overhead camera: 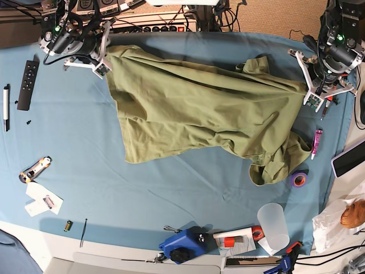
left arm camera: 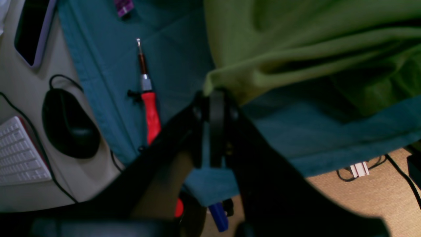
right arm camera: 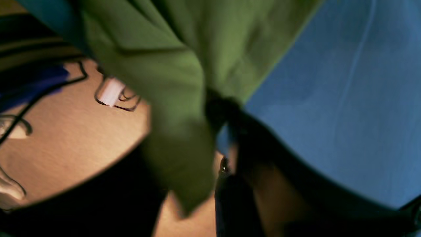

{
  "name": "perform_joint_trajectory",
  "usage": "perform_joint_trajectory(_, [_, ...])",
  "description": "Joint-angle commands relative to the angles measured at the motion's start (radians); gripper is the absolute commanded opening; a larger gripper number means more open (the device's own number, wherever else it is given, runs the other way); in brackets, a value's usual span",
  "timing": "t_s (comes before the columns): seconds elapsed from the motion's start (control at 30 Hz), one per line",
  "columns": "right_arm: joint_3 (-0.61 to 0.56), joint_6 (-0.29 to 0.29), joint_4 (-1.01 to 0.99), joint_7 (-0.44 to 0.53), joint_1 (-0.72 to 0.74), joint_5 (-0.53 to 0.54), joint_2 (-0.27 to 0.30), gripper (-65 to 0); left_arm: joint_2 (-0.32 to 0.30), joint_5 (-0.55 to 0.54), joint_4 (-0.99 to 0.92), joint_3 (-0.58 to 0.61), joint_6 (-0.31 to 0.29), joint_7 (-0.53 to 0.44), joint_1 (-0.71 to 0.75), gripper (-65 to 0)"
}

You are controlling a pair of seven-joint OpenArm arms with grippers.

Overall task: Layout the t-shirt on the table in an organized manner, then fold the t-shirt properly
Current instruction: 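Drag the held shirt end away from the left gripper to spread it, then regrasp the shirt edge with the right gripper and pull it flat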

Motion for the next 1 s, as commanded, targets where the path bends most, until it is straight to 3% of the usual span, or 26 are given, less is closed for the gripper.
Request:
perform_joint_trajectory(0.0, [0.005, -0.002, 0.018, 0.001, -0.003, 0.009, 0.022, -42.9, -0.014, 0.008, 0.014, -0.008, 0.003, -0.007, -0.002, -65.0])
perform_joint_trajectory(0.07, [0.014, -0.021, 0.028, -0.039, 0.001, 0.003, 0.040, -42.7, -0.014, 0.008, 0.015, -0.008, 0.003, -0.007, -0.002, -65.0])
perform_joint_trajectory(0.17, [0.089, -0.041, 0.077, -0.013, 0.006, 0.002, 0.060, -42.7, -0.014, 0.008, 0.015, -0.008, 0.003, -0.008, -0.003, -65.0])
perform_joint_trajectory(0.23, [0.176, -0.043, 0.119, 0.094, 0.006, 0.002, 0.060, -42.7, -0.014, 0.008, 0.014, -0.008, 0.003, -0.008, -0.002, -65.0])
perform_joint_trajectory(0.33, [0.297, -0.066, 0.134, 0.348, 0.027, 0.022, 0.059, -42.7, -0.014, 0.008, 0.015, -0.008, 0.003, -0.007, -0.002, -65.0])
perform_joint_trajectory(0.4, [0.309, -0.083, 0.125, 0.334, 0.109, 0.043, 0.059, -42.7, -0.014, 0.008, 0.015, -0.008, 0.003, -0.008, -0.003, -65.0])
perform_joint_trajectory(0.5, [0.274, -0.084, 0.039, 0.325, 0.239, 0.093, 0.059, -42.7, -0.014, 0.008, 0.015, -0.008, 0.003, -0.008, -0.003, -65.0])
perform_joint_trajectory(0.67, [0.138, -0.088, -0.223, 0.336, 0.439, 0.087, 0.054, -42.7, -0.014, 0.008, 0.015, -0.008, 0.003, -0.007, -0.002, -65.0])
perform_joint_trajectory(0.97, [-0.081, -0.088, -0.631, 0.348, 0.758, 0.050, -0.029, -42.7, -0.014, 0.008, 0.014, -0.008, 0.004, -0.008, -0.002, -65.0])
